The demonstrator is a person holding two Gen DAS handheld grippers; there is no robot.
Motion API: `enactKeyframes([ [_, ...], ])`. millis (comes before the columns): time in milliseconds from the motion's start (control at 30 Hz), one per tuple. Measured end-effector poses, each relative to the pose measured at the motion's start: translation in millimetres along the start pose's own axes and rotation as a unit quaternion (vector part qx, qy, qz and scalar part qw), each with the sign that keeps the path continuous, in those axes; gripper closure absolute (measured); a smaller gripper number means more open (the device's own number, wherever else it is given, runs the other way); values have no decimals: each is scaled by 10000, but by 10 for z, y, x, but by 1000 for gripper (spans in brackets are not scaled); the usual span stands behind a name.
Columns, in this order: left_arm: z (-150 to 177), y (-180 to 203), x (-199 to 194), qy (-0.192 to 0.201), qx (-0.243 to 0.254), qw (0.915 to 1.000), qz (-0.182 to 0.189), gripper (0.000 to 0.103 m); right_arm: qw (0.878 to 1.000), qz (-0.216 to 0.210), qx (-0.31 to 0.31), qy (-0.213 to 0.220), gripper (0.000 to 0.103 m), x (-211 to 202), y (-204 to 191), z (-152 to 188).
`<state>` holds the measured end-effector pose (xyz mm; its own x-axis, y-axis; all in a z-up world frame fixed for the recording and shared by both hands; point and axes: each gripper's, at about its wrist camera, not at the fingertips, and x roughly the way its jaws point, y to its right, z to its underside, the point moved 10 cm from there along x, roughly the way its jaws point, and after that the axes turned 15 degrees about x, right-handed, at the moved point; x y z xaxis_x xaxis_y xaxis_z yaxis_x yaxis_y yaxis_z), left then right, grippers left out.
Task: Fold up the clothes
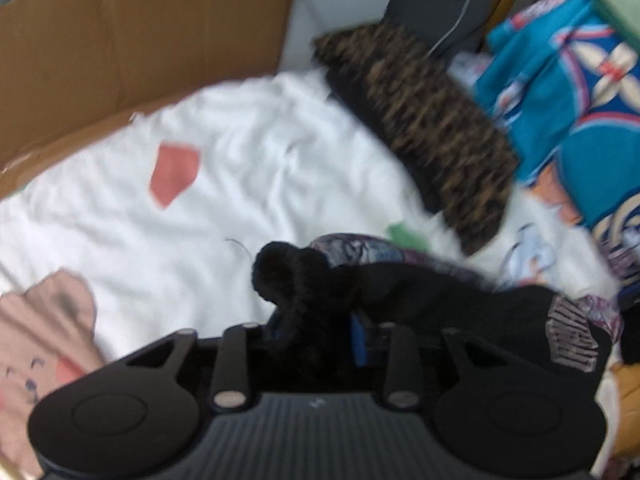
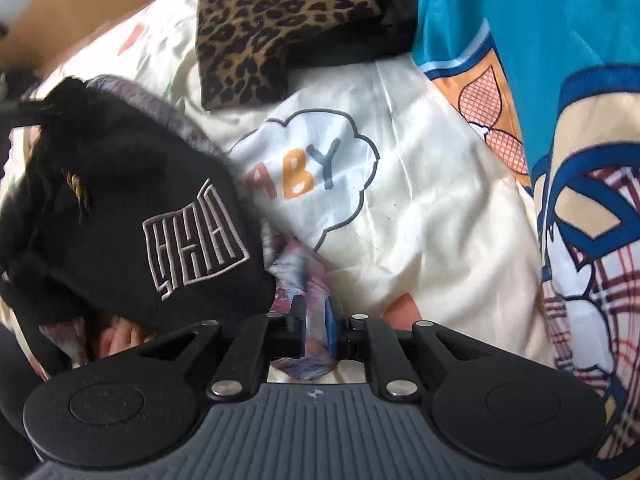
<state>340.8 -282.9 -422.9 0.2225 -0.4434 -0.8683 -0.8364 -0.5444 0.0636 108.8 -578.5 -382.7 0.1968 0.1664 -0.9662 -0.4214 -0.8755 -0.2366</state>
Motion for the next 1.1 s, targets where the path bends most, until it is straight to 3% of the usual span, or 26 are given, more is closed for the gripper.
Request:
enactKeyframes([
  [33, 39, -17, -17, -7, -70, 10000, -3, 55, 9998, -153, 37, 86, 73, -61, -33, -38],
  [67, 67, -34, -64, 34, -129, 9999, -8, 50, 9994, -280, 62, 202, 65, -130, -72, -92],
  [100, 91, -59, -144, 89, -163, 9998, -51, 38, 9987, -396, 63, 328, 54, -197, -115, -148],
  [133, 114, -93, -241, 136, -186, 9996, -145, 28, 9977, -497, 18, 450, 51, -258, -169, -204],
  [200, 146, -167, -404, 188, -244, 9989, -347, 23, 9960, -646, -96, 616, 51, -315, -288, -306],
  [367, 282, -401, -843, 187, -643, 9958, -627, 23, 9928, -909, -244, 738, 51, -272, -661, -542],
  [633, 768, -889, -1388, 65, -1157, 9859, -1204, 23, 9856, -1247, -680, 920, 51, -218, -1338, -816],
  [767, 1111, -1139, -1397, -244, -1618, 9759, -1446, 25, 9825, -1352, -731, 1052, 51, -68, -1645, -988],
  [933, 1616, -1195, -1140, -733, -2323, 9626, -1185, 36, 9817, -1367, -709, 1120, 51, 259, -1975, -1225],
  [1100, 1804, -1161, -940, -704, -2530, 9583, -1124, 39, 9815, -1316, -752, 1173, 51, 620, -2291, -1466],
])
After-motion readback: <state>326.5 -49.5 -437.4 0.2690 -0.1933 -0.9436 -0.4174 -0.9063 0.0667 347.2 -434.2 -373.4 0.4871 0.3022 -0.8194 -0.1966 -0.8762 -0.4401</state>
